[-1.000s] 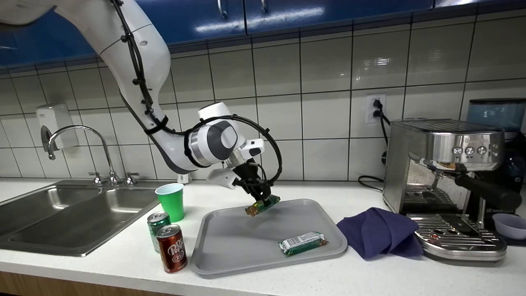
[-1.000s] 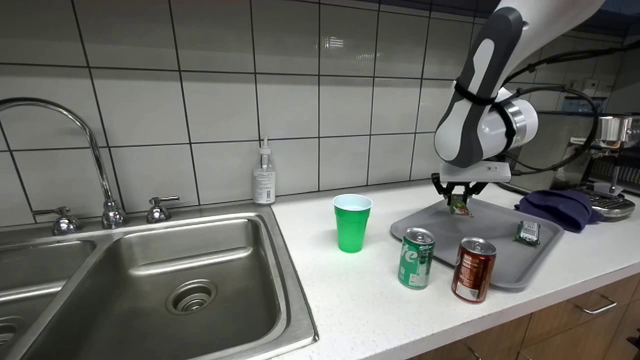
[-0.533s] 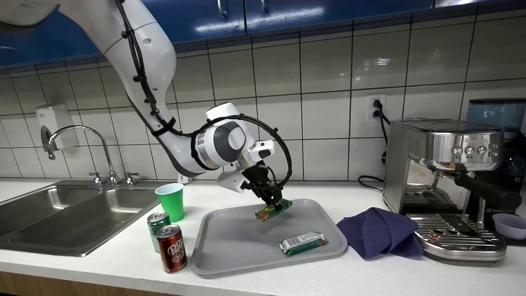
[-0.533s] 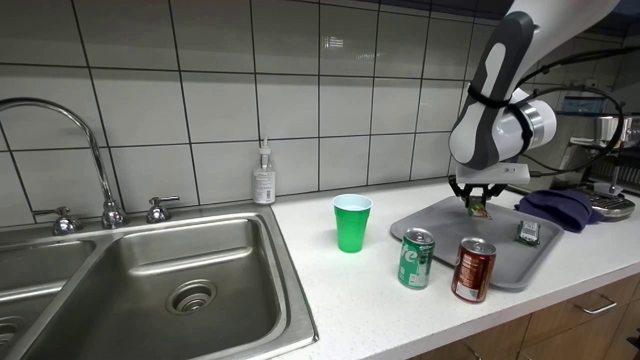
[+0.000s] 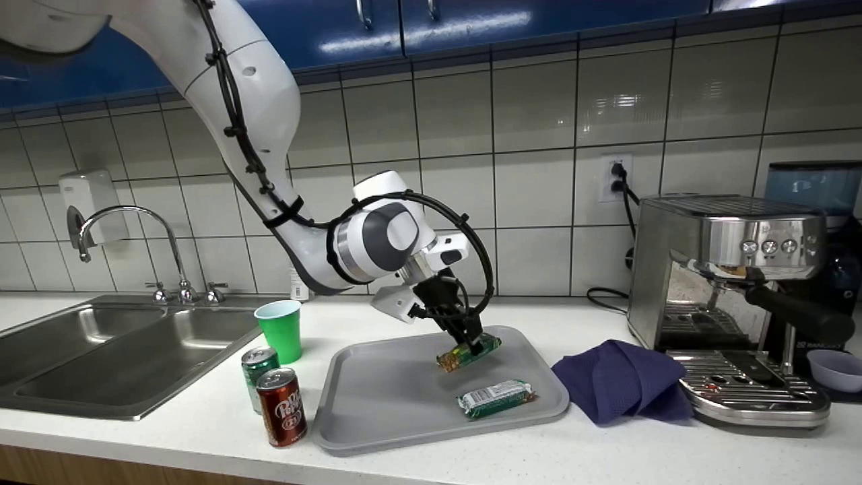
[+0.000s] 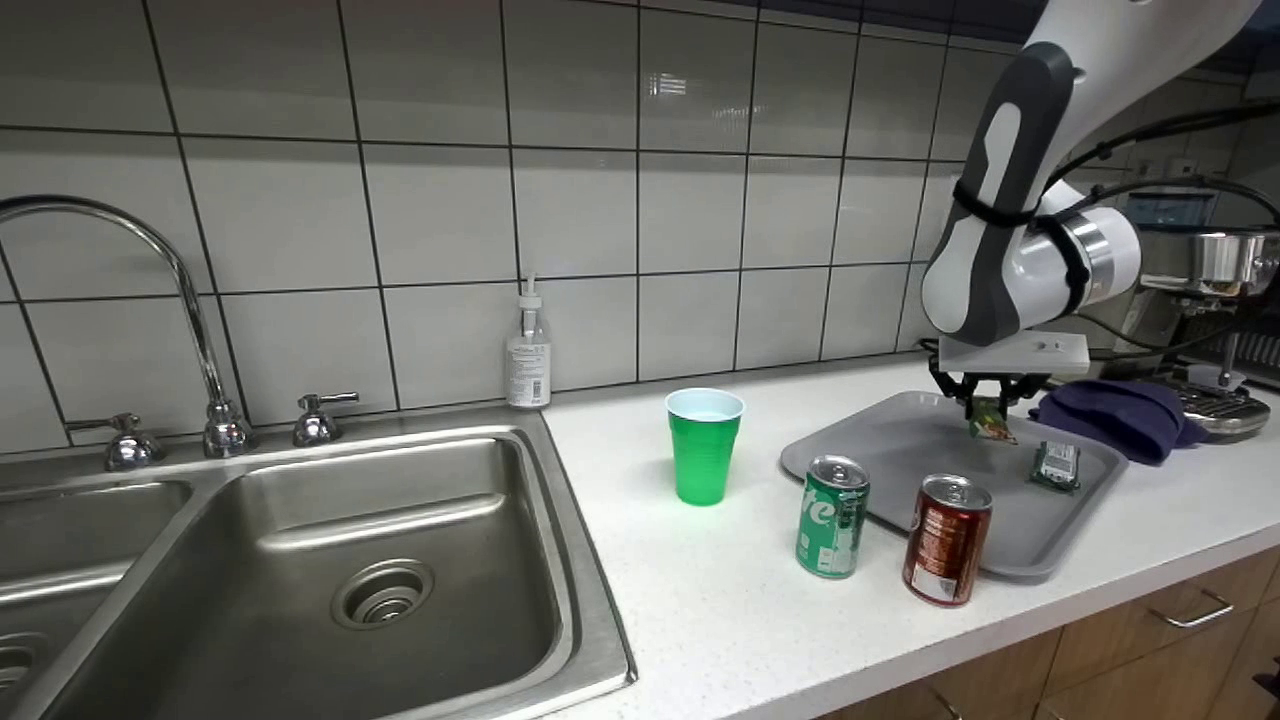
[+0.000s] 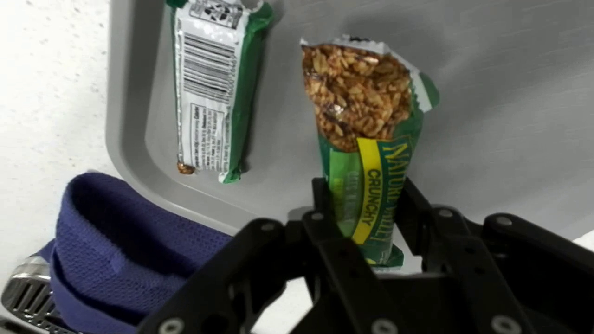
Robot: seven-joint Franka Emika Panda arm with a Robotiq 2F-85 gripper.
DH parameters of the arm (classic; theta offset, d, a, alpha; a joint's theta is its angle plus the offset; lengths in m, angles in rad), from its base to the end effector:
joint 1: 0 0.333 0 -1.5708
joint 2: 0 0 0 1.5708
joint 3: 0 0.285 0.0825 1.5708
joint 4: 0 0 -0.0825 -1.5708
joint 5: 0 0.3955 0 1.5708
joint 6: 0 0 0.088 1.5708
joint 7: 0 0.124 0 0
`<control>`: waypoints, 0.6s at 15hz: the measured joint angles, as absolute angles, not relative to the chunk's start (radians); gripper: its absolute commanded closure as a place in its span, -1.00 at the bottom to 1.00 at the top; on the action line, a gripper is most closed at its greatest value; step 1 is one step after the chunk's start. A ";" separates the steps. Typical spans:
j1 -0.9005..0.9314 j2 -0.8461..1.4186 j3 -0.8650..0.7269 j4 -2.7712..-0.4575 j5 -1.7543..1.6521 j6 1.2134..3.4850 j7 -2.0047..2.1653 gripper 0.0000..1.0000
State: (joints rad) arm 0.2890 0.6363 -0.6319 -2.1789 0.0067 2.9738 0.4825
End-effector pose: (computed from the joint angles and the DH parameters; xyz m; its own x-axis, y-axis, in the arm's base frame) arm 0.5361 -0.2134 0.1260 0.7417 -0.5562 0.3748 -0.6499 -0.7340 0.1970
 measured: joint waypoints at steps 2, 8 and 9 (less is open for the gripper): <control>0.286 0.651 -0.640 -2.174 0.024 2.974 0.491 0.74; 0.282 0.699 -0.651 -2.149 0.069 2.974 0.509 0.74; 0.282 0.707 -0.652 -2.144 0.076 2.974 0.511 0.74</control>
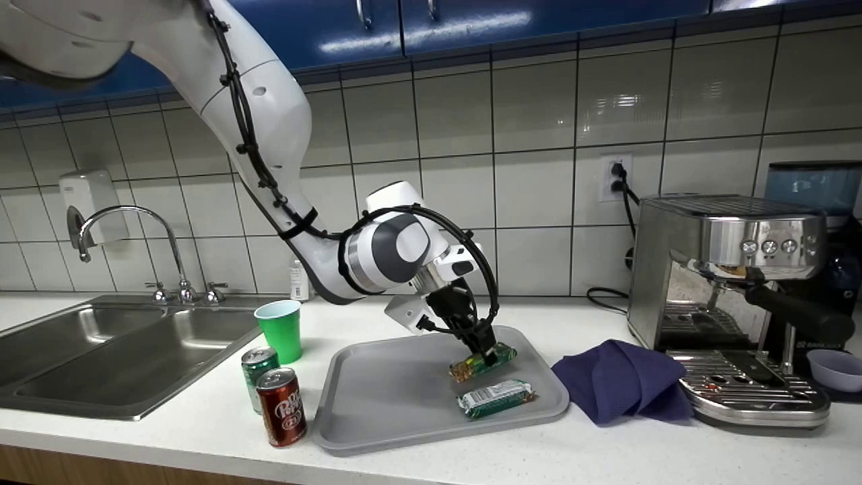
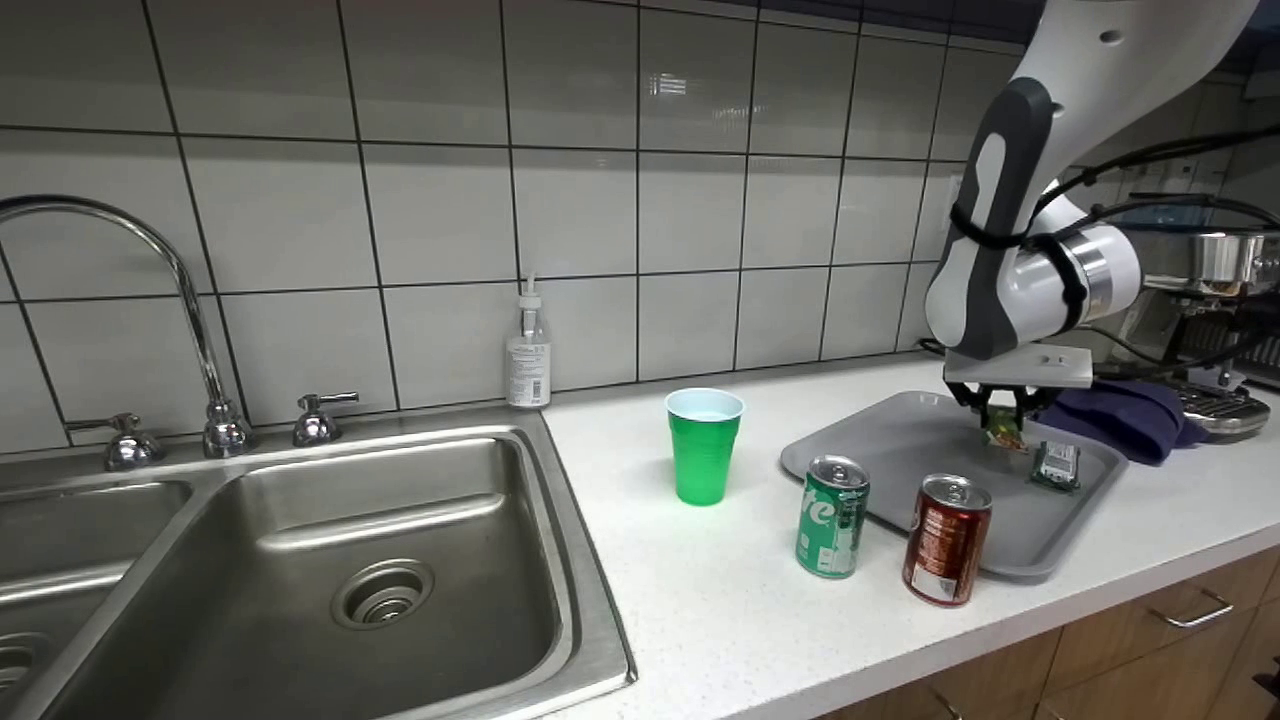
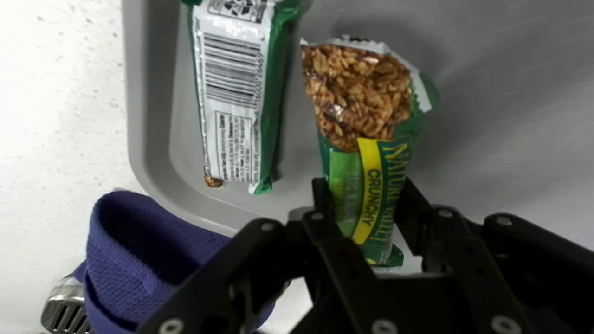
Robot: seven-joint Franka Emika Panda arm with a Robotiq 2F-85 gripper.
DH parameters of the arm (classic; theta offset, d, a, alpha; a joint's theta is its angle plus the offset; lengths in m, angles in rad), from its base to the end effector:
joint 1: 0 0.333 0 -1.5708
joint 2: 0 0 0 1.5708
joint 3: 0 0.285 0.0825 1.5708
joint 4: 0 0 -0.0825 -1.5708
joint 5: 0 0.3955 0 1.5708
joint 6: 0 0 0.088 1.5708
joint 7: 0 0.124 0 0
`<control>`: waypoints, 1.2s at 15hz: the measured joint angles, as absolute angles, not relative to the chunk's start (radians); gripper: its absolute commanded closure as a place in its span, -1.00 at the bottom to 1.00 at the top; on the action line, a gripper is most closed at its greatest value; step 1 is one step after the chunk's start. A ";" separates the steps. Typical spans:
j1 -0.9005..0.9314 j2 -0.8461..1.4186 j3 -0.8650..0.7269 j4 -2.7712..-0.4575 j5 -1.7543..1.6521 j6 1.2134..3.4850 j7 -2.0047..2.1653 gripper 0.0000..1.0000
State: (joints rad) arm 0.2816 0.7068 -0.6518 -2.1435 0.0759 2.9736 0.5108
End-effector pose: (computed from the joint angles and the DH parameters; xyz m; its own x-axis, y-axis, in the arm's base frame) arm 0.5318 -0.2358 0.1119 0.6831 -0.6180 0.3892 -0.7177 -0.6668 0.2009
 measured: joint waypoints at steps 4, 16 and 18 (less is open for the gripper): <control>0.282 0.736 -0.652 -2.124 0.095 2.973 0.517 -0.26; 0.312 0.756 -0.669 -2.112 0.099 2.973 0.536 -1.00; 0.332 0.751 -0.677 -2.120 0.099 2.973 0.536 -1.00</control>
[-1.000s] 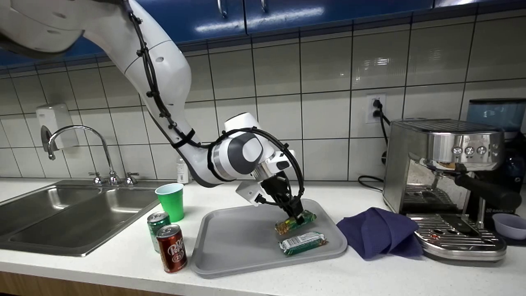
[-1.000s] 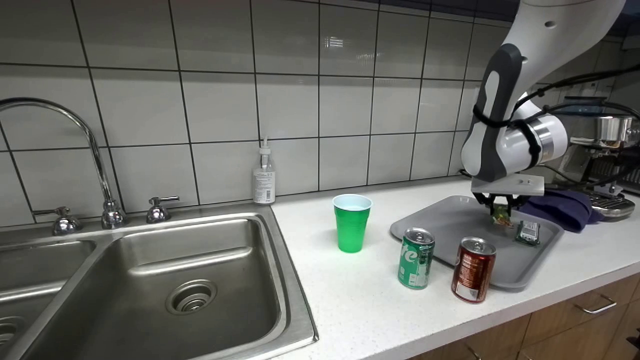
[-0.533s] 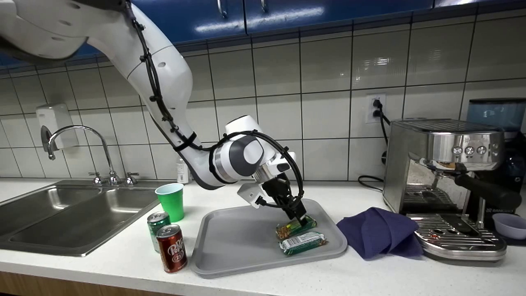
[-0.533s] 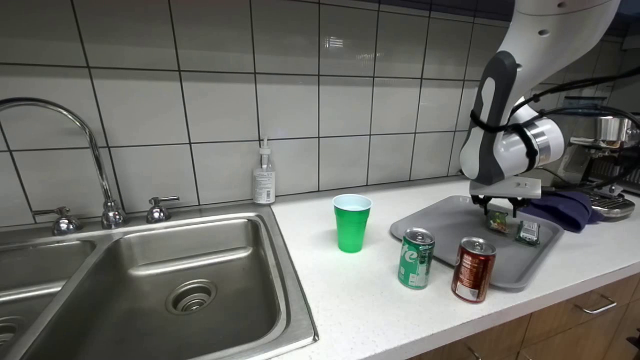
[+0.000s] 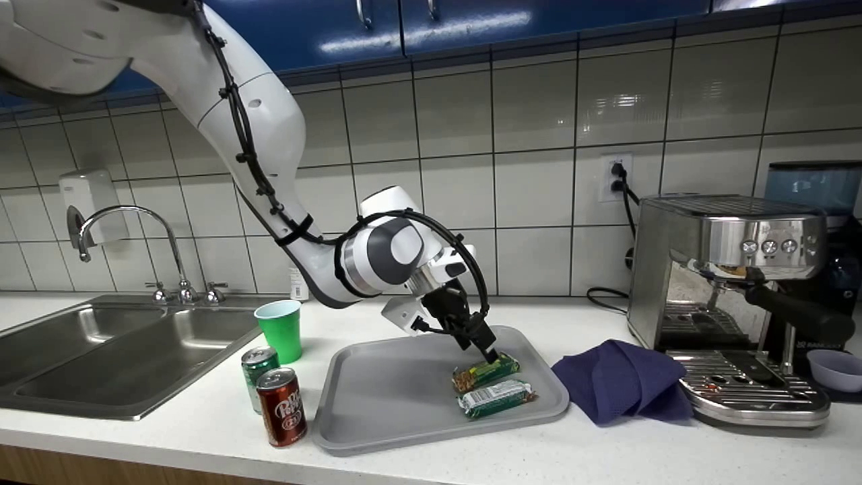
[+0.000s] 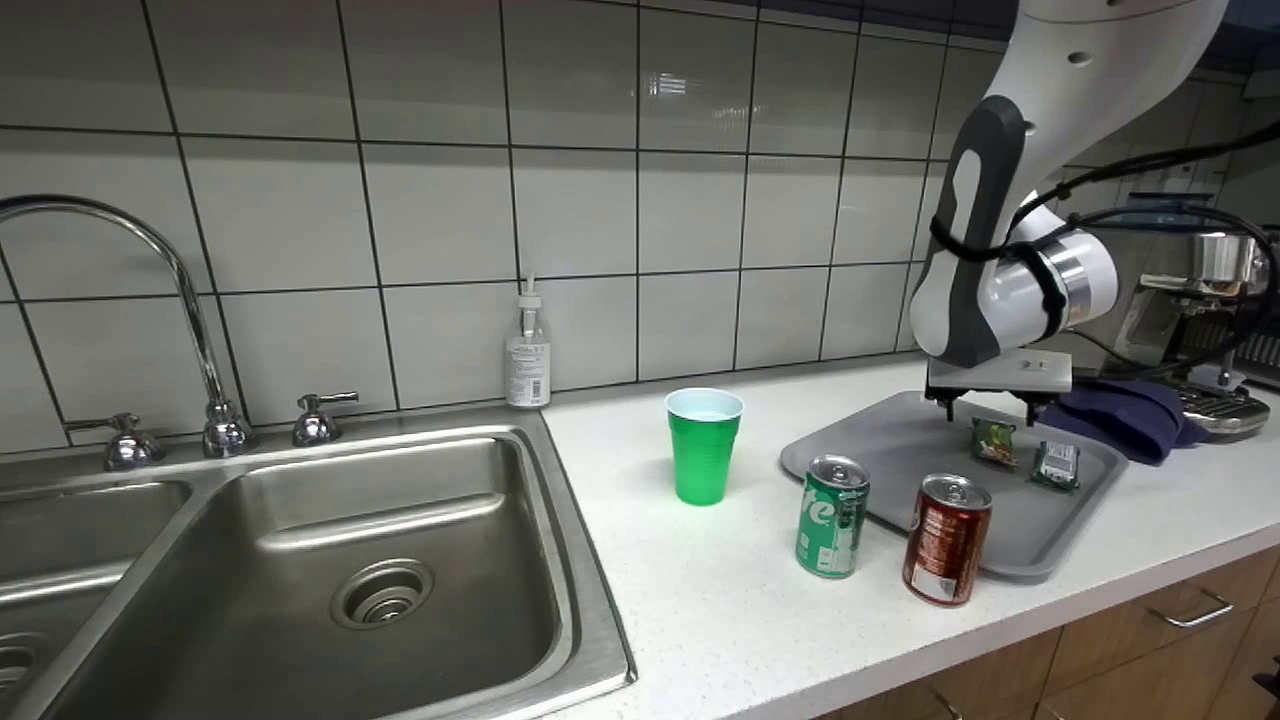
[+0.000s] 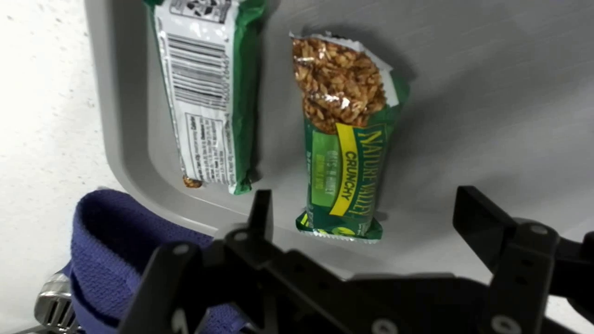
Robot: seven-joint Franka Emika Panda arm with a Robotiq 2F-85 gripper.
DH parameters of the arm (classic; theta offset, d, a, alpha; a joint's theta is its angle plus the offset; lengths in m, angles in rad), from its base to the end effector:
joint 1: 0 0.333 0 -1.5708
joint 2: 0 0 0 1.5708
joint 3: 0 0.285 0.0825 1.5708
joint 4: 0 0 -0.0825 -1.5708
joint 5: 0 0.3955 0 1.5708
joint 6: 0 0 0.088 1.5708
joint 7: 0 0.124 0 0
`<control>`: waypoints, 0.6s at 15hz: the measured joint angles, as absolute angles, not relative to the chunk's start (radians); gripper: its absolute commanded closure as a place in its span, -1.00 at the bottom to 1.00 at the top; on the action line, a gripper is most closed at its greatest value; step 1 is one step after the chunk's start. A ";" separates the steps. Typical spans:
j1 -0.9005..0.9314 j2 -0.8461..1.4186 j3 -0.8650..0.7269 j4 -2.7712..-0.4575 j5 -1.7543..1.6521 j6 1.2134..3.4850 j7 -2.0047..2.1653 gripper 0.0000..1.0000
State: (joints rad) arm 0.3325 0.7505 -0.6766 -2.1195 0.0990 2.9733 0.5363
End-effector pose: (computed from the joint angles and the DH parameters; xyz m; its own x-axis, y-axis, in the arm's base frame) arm 0.5415 -0.2252 0.1070 0.6807 -0.6087 0.4075 -0.7189 -0.6619 0.2123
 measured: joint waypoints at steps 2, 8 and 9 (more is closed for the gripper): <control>0.357 0.739 -0.685 -2.132 0.099 2.974 0.536 -1.00; 0.449 0.676 -0.722 -2.194 0.090 2.974 0.535 -1.00; 0.467 0.664 -0.728 -2.205 0.086 2.974 0.534 -1.00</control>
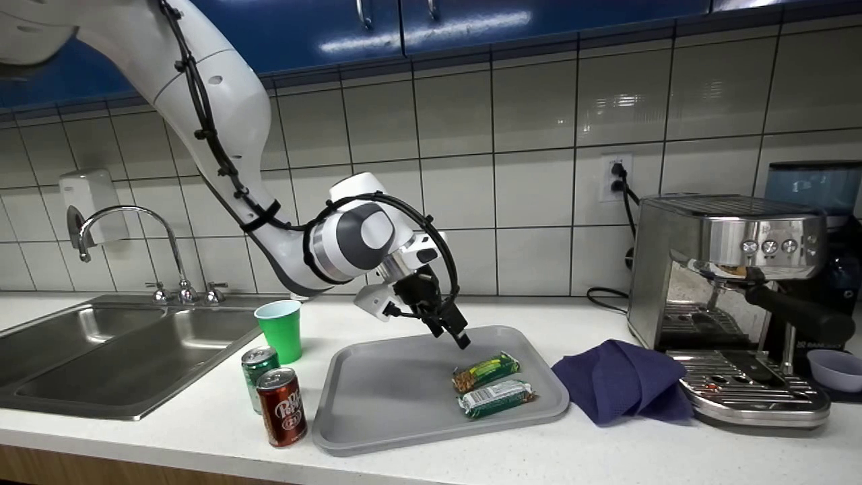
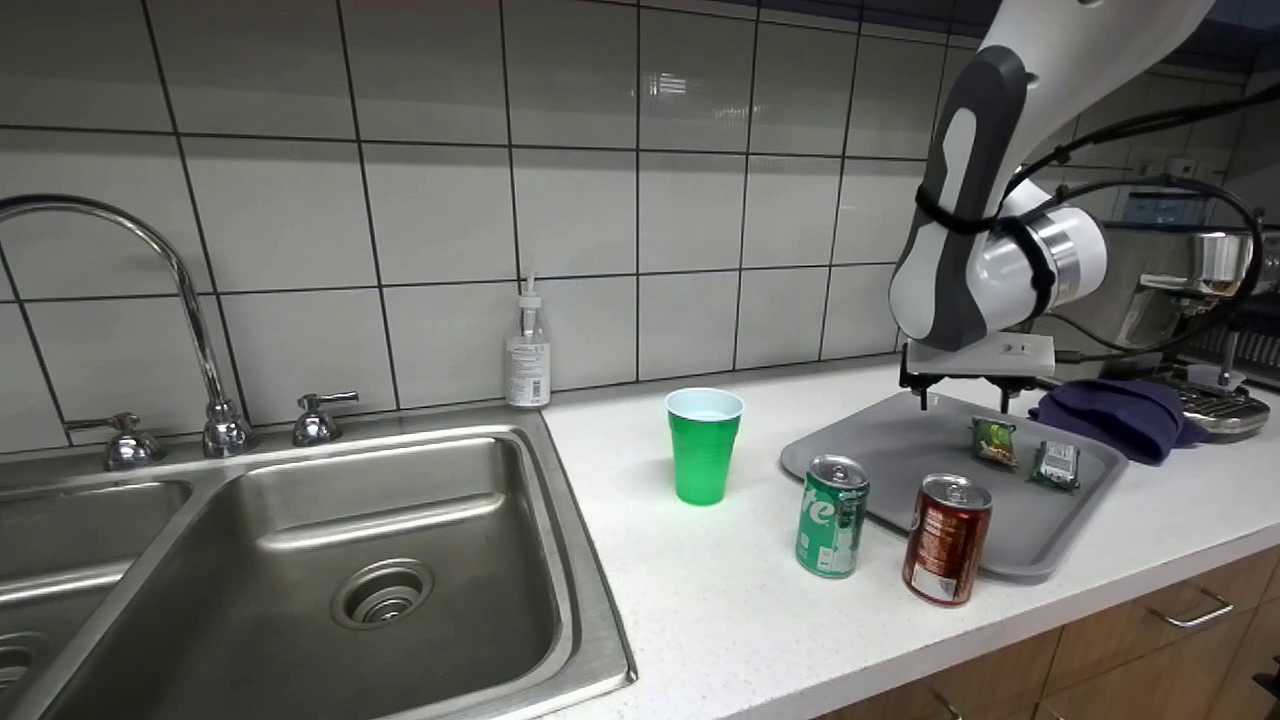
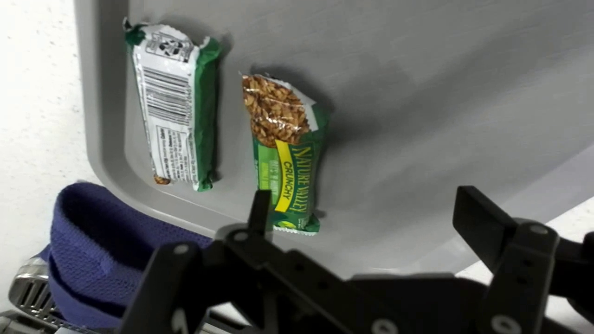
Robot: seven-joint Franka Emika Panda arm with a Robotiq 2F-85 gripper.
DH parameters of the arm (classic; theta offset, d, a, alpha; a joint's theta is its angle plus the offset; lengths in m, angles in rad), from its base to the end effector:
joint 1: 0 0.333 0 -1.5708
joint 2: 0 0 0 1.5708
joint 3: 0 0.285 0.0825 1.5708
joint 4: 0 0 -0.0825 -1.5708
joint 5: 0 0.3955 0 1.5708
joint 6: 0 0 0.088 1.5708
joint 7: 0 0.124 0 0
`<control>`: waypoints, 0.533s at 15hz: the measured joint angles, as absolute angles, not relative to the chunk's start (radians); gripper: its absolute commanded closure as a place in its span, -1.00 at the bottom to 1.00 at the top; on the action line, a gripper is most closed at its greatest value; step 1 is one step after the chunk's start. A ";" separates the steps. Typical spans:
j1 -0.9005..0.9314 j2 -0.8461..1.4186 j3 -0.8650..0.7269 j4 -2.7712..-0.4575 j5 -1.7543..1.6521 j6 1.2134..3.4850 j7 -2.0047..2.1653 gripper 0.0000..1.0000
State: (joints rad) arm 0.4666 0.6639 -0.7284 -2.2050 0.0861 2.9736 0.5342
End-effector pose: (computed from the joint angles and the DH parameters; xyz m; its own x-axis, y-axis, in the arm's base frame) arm 0.5422 -0.1783 0.1298 0.7187 -0.5633 0.4077 -0.6717 -0.7140 0.1975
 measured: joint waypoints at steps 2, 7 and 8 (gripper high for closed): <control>0.500 0.637 -0.741 -2.228 0.076 2.973 0.534 -1.00; 0.576 0.565 -0.761 -2.274 0.044 2.973 0.534 -1.00; 0.588 0.550 -0.761 -2.282 0.035 2.973 0.534 -1.00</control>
